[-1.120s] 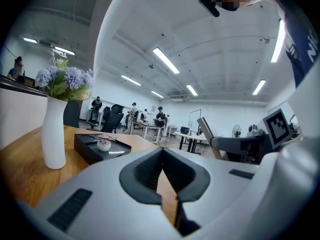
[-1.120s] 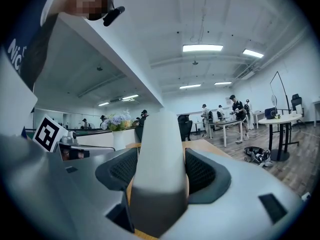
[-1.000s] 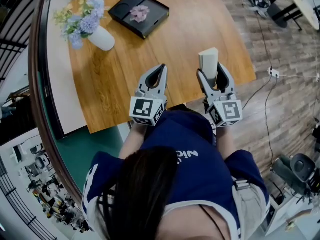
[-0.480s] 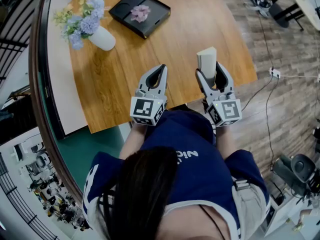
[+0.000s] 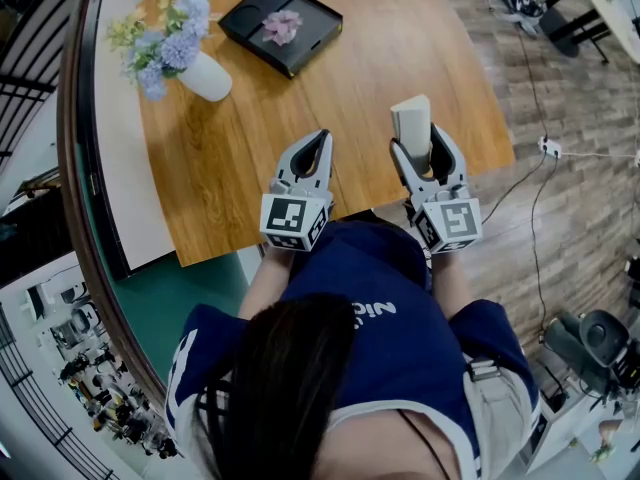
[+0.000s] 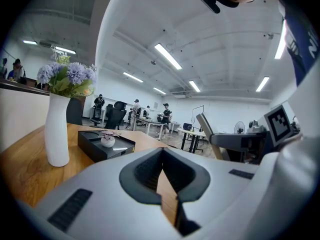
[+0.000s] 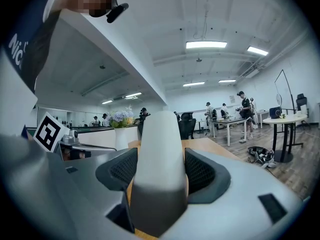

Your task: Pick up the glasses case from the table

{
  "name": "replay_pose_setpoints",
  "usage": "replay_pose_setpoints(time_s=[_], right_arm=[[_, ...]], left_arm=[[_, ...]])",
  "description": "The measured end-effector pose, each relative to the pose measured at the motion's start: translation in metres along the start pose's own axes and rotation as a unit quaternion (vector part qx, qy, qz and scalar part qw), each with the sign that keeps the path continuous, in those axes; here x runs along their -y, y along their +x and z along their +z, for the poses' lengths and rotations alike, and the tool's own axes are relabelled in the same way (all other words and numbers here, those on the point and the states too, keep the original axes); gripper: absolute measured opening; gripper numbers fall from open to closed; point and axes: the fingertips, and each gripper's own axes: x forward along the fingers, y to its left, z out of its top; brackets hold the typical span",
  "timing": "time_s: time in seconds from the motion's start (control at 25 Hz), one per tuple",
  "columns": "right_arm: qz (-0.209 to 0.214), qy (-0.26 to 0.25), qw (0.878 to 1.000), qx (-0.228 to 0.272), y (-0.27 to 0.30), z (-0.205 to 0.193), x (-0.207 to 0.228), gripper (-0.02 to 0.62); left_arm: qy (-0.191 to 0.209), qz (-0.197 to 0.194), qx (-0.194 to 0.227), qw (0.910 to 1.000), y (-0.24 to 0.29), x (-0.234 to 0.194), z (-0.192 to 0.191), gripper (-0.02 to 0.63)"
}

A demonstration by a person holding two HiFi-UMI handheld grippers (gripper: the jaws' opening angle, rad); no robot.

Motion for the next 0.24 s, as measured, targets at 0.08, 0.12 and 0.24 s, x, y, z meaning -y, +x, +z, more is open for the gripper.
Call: replay_pose_setpoints(time_s=[0.08, 0.12, 0.24], right_arm=[[-0.004, 0.004, 1.000, 0.003, 0.0021, 0.0026, 0.0001, 0.305], [-0.006, 0.005, 1.000, 0.002, 0.0025, 0.0029, 0.0004, 0.305], [-0.011, 0.005, 1.000, -0.006, 0.0022, 0.0009, 0.0022, 0.305]], left_arm=[[0.000, 0.001, -0.001, 1.0000, 0.0006, -0.0010, -0.0008, 0.003], [0.000, 0.001, -0.002, 1.0000, 0.0008, -0.0012, -0.0012, 0.003], [0.000, 0.002, -0.001, 1.0000, 0.0010, -0.0017, -0.0023, 0.003]])
